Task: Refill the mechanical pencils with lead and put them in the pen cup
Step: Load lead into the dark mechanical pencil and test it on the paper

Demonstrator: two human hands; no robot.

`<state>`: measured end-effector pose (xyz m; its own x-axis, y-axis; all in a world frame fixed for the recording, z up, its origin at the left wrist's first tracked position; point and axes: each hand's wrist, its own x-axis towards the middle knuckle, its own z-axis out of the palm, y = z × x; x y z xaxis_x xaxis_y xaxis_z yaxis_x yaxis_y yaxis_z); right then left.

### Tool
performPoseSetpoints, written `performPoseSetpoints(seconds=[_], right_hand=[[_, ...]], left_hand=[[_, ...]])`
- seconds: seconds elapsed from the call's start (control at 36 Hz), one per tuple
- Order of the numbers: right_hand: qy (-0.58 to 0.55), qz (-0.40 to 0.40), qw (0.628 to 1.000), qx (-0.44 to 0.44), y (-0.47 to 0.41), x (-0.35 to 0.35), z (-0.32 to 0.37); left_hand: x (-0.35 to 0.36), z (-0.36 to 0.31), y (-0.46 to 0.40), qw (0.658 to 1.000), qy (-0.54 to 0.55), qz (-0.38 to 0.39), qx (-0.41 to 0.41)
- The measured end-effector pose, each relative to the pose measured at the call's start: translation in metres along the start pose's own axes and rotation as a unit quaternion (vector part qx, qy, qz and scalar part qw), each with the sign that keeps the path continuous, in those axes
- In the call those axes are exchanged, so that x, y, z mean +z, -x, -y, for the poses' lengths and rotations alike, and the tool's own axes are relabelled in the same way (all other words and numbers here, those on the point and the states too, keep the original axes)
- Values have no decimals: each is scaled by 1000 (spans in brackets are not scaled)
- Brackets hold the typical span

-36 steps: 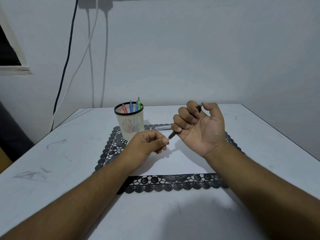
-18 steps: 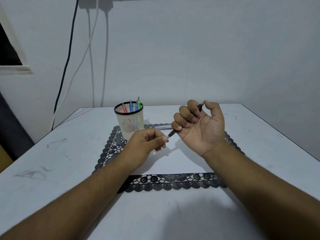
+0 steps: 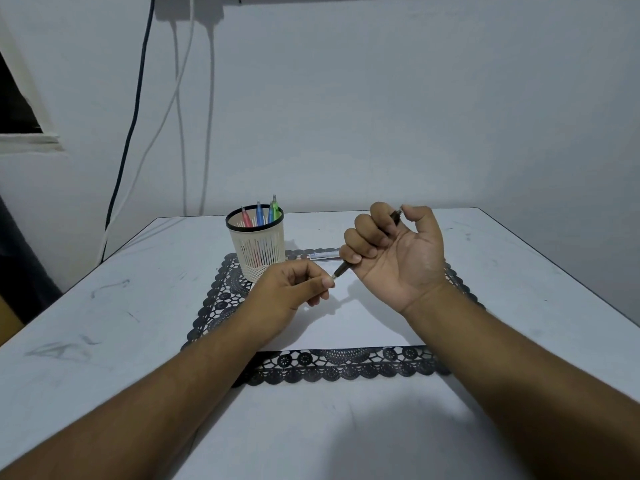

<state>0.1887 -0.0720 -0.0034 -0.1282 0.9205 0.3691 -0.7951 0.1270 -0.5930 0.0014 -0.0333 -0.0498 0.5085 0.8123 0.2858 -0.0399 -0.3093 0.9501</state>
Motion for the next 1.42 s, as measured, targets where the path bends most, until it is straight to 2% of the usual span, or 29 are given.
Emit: performPoseSetpoints(seconds=[1.42], right_hand=[[-11, -38, 999, 1, 0, -1, -1]], left_hand=[[-1, -1, -1, 1000, -16, 3, -12]])
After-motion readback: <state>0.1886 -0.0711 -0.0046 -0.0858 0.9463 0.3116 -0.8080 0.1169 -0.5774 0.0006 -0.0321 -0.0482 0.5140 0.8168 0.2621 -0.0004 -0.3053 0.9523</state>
